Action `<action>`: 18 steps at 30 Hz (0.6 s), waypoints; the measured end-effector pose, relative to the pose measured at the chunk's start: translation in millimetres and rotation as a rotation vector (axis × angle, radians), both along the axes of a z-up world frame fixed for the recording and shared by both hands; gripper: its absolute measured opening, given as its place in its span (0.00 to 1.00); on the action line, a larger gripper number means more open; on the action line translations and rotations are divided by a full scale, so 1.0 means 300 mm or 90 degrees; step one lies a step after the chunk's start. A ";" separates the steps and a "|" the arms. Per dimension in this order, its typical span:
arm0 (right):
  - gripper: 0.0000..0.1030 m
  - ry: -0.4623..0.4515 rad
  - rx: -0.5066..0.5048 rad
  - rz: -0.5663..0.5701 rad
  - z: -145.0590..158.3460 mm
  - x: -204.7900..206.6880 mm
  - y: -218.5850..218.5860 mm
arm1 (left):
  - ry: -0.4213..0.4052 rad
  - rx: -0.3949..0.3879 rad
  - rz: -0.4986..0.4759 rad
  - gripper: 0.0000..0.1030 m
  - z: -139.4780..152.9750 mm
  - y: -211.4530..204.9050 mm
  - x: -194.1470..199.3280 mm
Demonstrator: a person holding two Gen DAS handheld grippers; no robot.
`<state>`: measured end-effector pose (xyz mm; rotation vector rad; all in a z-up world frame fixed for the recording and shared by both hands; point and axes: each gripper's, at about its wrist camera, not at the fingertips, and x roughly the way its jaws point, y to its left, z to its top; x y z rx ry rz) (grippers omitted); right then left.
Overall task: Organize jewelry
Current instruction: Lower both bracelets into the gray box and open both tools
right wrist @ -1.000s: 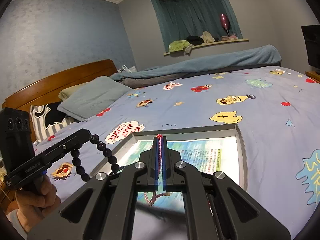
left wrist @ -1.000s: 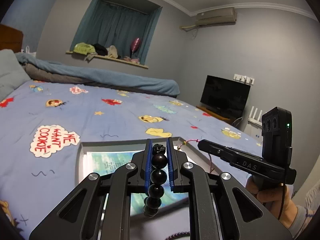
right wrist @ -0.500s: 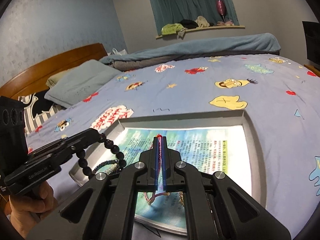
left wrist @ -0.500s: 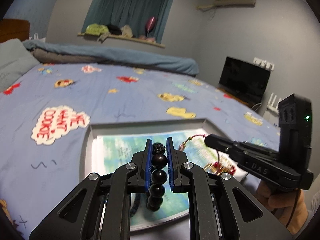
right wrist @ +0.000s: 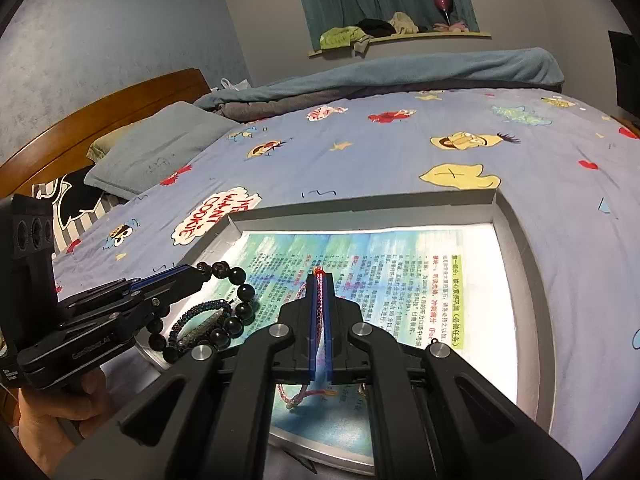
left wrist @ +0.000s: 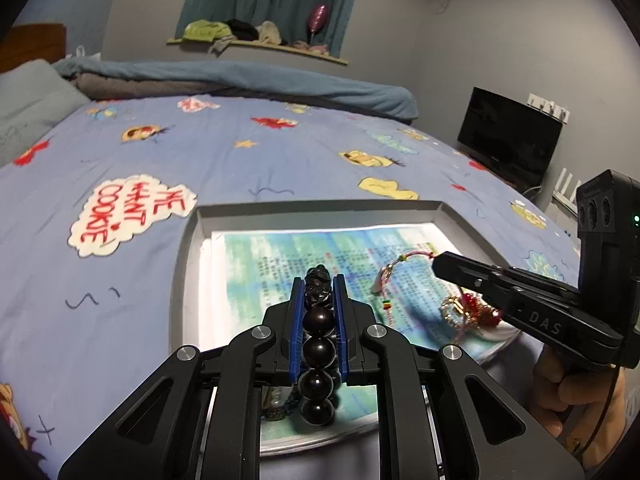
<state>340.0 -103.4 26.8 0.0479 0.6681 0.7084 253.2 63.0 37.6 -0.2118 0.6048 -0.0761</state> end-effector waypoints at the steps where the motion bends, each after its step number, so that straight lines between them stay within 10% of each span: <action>1: 0.02 0.003 -0.002 0.001 -0.003 0.001 0.001 | 0.005 -0.001 0.005 0.14 -0.005 0.006 0.002; 18: 0.35 -0.022 0.001 -0.023 0.008 -0.025 -0.030 | 0.021 0.015 0.029 0.39 -0.019 0.031 -0.026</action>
